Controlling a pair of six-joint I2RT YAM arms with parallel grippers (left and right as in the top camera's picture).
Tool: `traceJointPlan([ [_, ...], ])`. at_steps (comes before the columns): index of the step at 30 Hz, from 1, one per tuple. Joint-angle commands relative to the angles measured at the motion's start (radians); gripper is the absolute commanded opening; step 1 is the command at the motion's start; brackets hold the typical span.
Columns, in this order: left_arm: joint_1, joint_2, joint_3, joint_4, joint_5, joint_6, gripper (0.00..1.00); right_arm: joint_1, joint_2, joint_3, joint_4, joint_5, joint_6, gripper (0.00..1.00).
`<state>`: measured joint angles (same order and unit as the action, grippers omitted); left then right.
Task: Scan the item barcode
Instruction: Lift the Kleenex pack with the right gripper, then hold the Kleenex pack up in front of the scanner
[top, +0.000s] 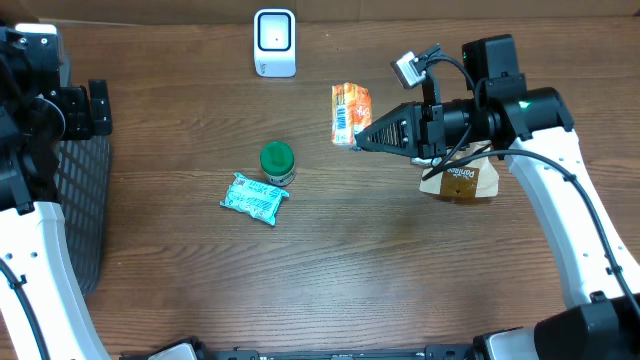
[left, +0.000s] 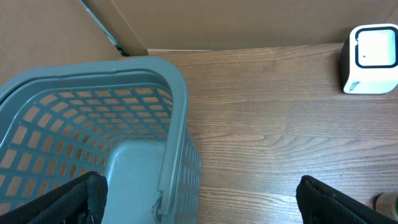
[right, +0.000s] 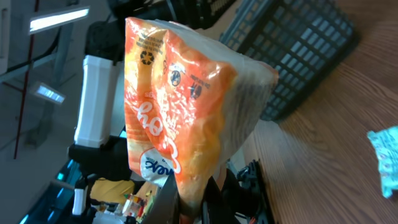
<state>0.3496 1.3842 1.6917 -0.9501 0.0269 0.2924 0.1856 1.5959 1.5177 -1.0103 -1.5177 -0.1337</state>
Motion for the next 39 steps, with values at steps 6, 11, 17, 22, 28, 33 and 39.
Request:
traceJointPlan([
  [6, 0.003, 0.002, 0.021, 0.003, 0.008, 0.019, 1.00, 0.004, -0.086, 0.029, 0.014, -0.052, 0.006, 0.04],
  [11, 0.003, 0.002, 0.021, 0.003, 0.008, 0.019, 1.00, 0.004, -0.104, 0.029, 0.018, -0.027, 0.007, 0.04],
  [17, 0.003, 0.002, 0.021, 0.004, 0.007, 0.019, 1.00, 0.042, -0.103, 0.030, 0.018, 0.539, 0.216, 0.04],
  [22, 0.003, 0.002, 0.021, 0.004, 0.007, 0.018, 1.00, 0.161, -0.050, 0.107, 0.004, 1.057, 0.337, 0.04],
  [28, 0.003, 0.002, 0.021, 0.004, 0.008, 0.018, 0.99, 0.272, 0.230, 0.517, -0.116, 1.403, 0.293, 0.03],
  [33, 0.003, 0.002, 0.021, 0.004, 0.008, 0.018, 1.00, 0.340, 0.513, 0.819, -0.025, 1.714, 0.136, 0.04],
  [39, 0.003, 0.002, 0.021, 0.004, 0.008, 0.018, 1.00, 0.392, 0.724, 0.830, 0.343, 1.978, -0.133, 0.04],
])
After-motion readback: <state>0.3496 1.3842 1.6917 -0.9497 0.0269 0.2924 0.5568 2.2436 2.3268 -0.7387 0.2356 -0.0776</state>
